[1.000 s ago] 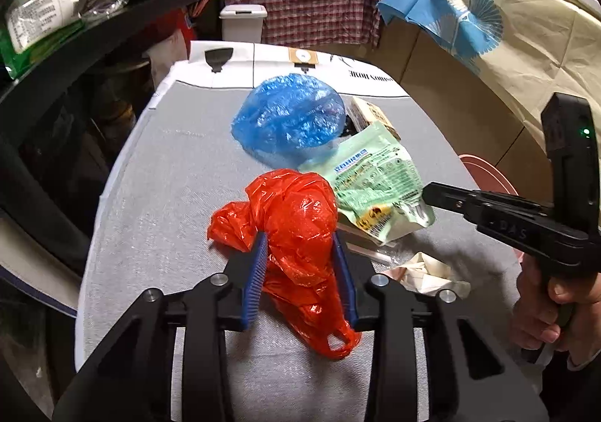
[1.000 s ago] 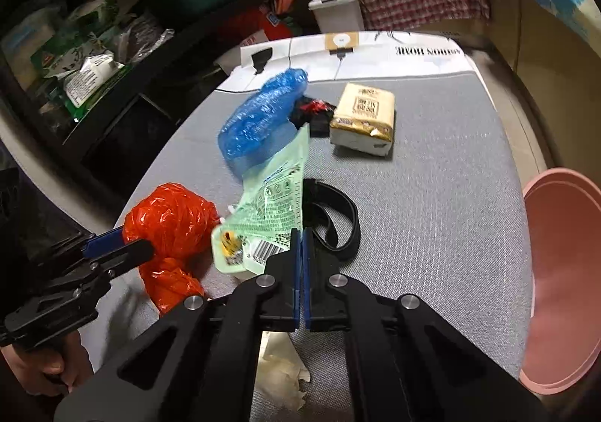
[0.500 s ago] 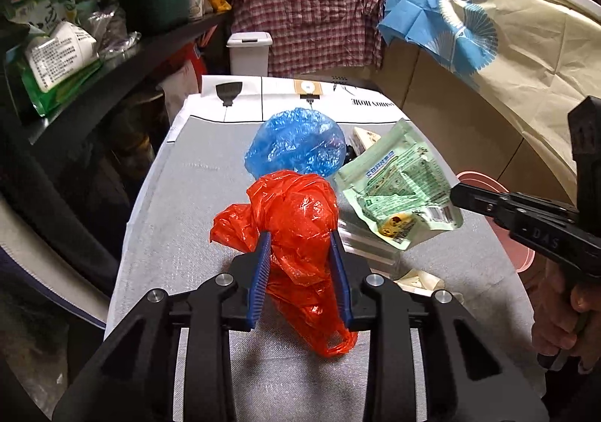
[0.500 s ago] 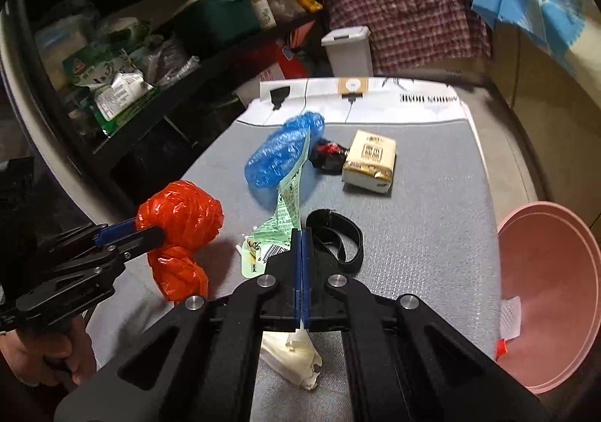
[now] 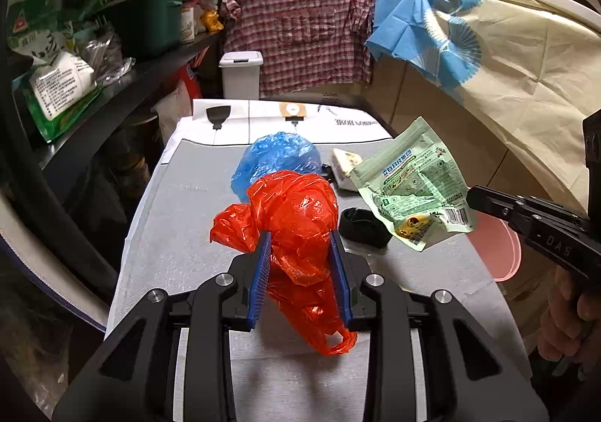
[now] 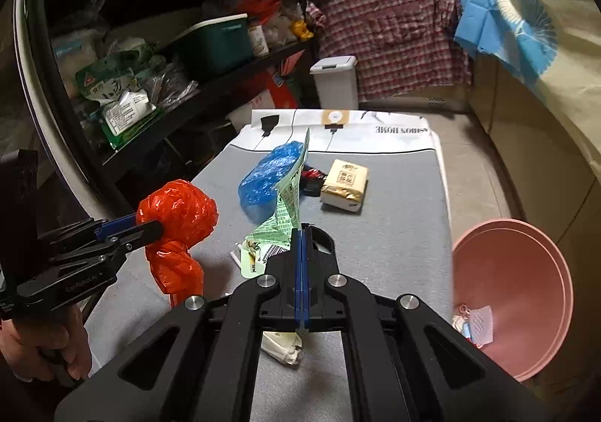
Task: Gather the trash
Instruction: 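Grasp the red plastic bag with the left gripper while the right grasps the green packet, then carry the red bag and green packet over the pink bucket and open both grippers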
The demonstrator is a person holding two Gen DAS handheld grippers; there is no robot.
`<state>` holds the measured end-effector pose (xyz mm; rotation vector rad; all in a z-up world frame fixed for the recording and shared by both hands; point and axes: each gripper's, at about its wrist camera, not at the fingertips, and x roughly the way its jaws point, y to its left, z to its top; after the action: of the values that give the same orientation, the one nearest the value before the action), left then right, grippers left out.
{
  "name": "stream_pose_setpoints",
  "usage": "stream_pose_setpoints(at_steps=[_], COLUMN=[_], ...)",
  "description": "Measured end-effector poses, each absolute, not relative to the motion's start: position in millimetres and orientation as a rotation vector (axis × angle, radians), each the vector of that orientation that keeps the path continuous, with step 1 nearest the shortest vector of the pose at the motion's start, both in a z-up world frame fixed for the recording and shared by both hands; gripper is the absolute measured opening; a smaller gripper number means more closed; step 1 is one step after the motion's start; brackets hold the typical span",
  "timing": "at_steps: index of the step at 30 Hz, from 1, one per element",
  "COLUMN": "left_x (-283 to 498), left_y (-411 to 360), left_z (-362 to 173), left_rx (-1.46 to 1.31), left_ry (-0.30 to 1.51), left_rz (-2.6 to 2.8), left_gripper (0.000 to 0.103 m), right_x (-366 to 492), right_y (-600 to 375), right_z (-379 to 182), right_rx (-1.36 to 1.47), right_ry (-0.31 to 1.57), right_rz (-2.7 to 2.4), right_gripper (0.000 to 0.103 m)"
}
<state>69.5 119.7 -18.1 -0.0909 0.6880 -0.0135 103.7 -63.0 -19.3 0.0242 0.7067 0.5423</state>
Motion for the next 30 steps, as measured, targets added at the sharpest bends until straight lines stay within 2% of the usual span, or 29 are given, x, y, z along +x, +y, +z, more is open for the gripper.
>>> stream_pose_setpoints(at_steps=[30], left_x=[78], left_y=[53], left_z=[14], left_rx=[-0.101], left_ry=[0.614], left_rz=[-0.135], left_gripper=[0.03], right_x=[91], right_y=[-163], right_z=[44], right_rx=[-0.022], right_ry=[0.604], right_rz=[0.29], right_gripper=[0.0])
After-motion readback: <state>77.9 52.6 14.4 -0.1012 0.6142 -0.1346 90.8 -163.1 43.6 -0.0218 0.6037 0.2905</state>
